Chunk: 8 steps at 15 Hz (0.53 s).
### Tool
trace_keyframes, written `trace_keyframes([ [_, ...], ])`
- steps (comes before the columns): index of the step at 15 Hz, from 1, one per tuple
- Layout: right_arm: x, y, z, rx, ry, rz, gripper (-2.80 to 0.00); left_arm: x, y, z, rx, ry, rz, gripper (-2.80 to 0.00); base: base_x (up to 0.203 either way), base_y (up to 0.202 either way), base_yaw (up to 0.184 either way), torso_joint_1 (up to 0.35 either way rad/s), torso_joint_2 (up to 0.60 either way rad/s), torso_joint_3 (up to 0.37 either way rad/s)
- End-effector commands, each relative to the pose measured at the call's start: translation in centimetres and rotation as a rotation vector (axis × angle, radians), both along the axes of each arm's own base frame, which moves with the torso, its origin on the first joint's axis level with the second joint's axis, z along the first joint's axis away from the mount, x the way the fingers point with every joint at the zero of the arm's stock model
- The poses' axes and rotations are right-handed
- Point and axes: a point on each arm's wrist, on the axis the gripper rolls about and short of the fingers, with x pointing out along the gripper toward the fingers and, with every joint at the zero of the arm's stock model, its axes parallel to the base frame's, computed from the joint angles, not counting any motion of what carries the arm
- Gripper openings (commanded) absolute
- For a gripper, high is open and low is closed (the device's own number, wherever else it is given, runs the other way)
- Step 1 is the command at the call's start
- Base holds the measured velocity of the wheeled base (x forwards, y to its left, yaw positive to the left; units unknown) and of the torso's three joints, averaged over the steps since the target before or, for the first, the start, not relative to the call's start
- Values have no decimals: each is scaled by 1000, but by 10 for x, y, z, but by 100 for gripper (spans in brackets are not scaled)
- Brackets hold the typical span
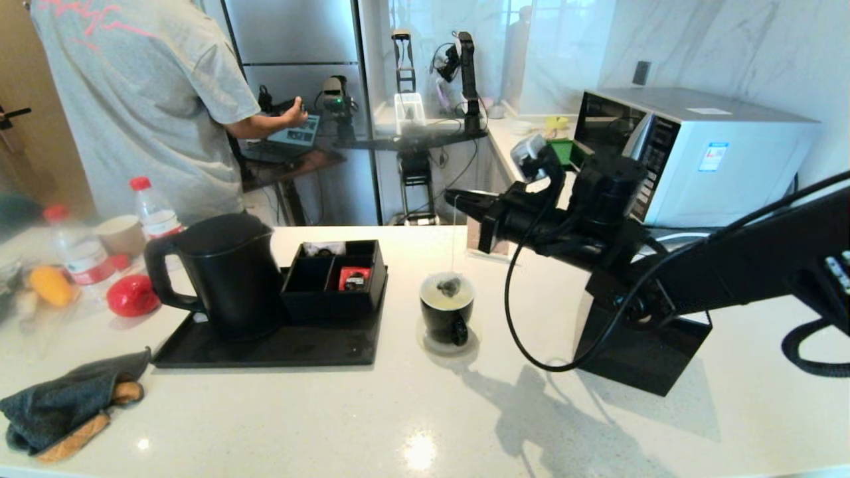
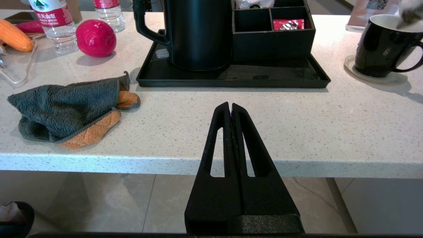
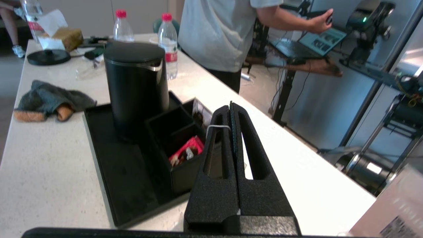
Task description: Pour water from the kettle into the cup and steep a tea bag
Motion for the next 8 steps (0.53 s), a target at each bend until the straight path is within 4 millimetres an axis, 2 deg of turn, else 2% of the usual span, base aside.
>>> trace_keyframes([
  [1,4,4,-37,-32,57,8,-280,0,0,0,-1,-1,1,-280,0,0,0,0,0,0],
  [5,-4,8,-82,-62,110,24,-280,0,0,0,-1,-1,0,-280,0,0,0,0,0,0],
  [8,-7,6,-92,-72,128,24,-280,0,0,0,-1,-1,1,-280,0,0,0,0,0,0],
])
